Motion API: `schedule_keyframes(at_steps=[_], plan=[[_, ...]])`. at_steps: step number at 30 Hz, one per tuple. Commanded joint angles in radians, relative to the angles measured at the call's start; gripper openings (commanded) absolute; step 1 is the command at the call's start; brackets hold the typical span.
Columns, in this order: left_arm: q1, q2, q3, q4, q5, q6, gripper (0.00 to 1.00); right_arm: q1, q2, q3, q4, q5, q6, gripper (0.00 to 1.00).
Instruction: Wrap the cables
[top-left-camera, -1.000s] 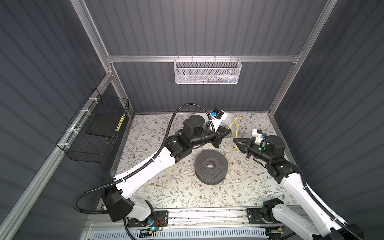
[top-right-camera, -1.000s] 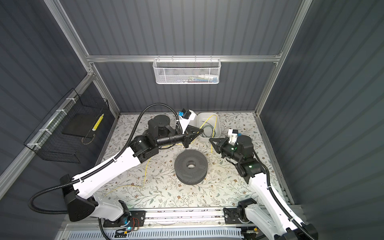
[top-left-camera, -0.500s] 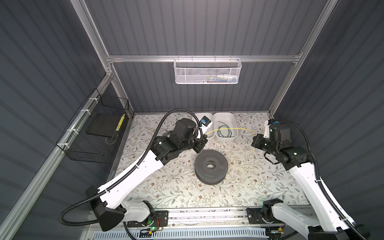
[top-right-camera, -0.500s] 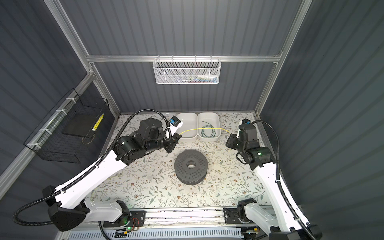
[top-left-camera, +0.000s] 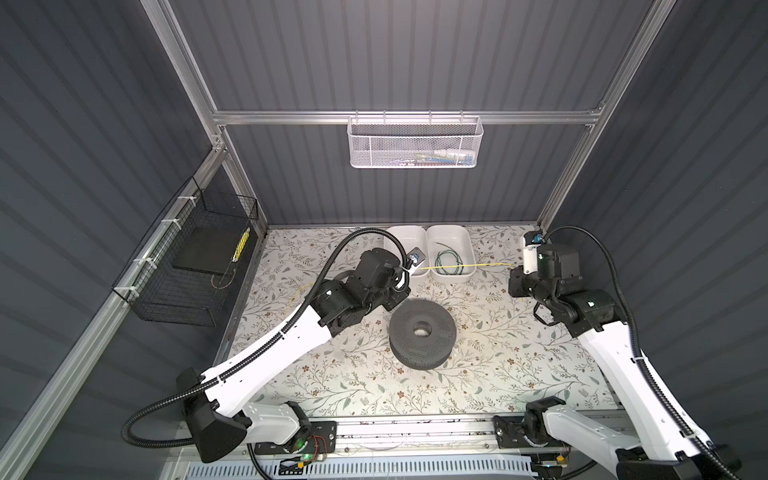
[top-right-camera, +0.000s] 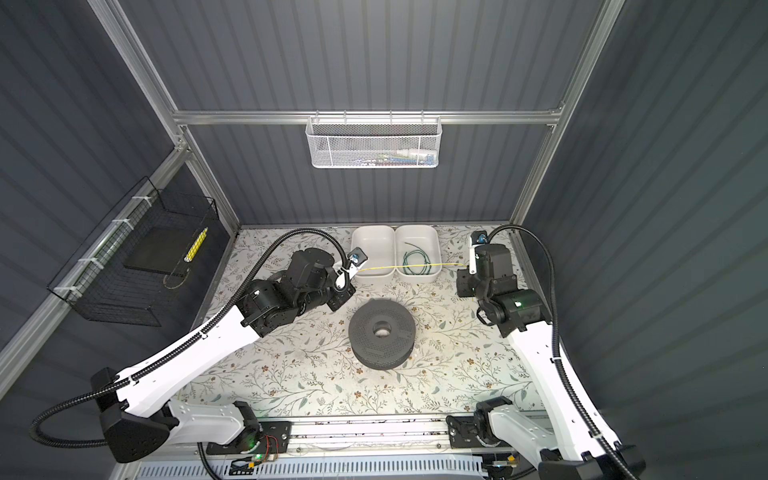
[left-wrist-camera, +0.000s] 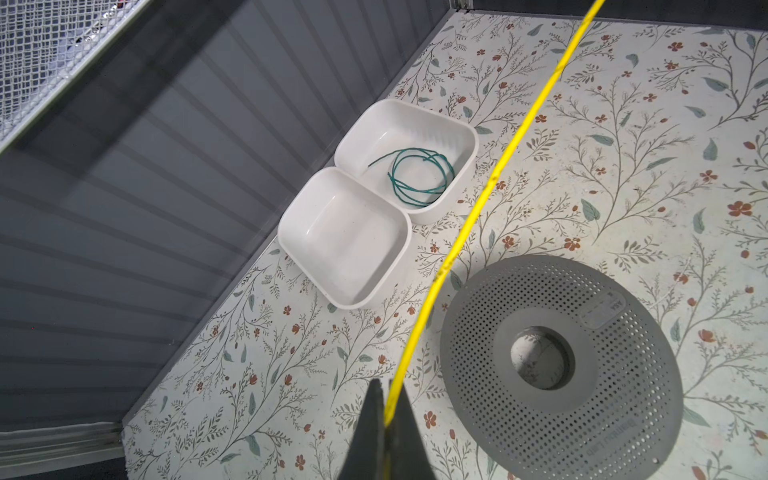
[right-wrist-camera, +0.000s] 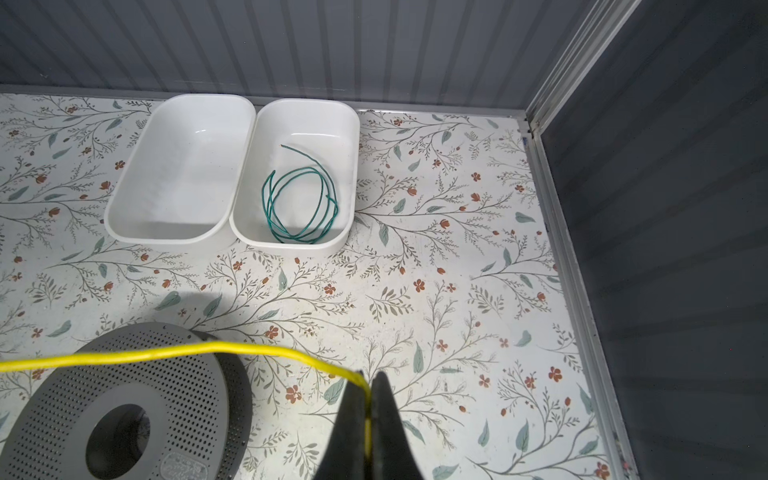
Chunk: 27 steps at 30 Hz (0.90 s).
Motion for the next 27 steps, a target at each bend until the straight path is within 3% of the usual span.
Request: schedule_keyframes(at_steps=[1, 5, 6, 12, 16, 21, 24, 27], plan=[[0.041, -0.054, -0.001, -0.100, -0.094, -0.034, 0.00, -0.042, -0.040, -0.054, 0.006, 0.076, 0.004, 0.15], [0.042, -0.055, -0.009, -0.022, 0.037, -0.119, 0.00, -0.041, -0.087, -0.138, 0.061, -0.169, 0.107, 0.45], [0.041, -0.055, -0.012, -0.005, 0.062, -0.133, 0.00, -0.041, -0.099, -0.161, 0.075, -0.203, 0.124, 0.48], [0.041, -0.023, 0.019, 0.051, 0.138, -0.179, 0.00, -0.041, -0.162, -0.201, 0.058, -0.250, 0.222, 0.53], [0.041, -0.004, 0.024, 0.091, 0.080, -0.184, 0.00, -0.041, -0.216, -0.197, 0.067, -0.424, 0.317, 0.59], [0.041, 0.020, 0.027, 0.118, 0.063, -0.178, 0.00, -0.041, -0.228, -0.184, 0.088, -0.630, 0.400, 0.56], [0.041, 0.033, 0.064, 0.123, 0.076, -0.184, 0.00, -0.041, -0.218, -0.155, 0.073, -0.656, 0.449, 0.56], [0.041, 0.030, 0.055, 0.147, 0.087, -0.196, 0.00, -0.041, -0.226, -0.150, 0.092, -0.611, 0.624, 0.59]])
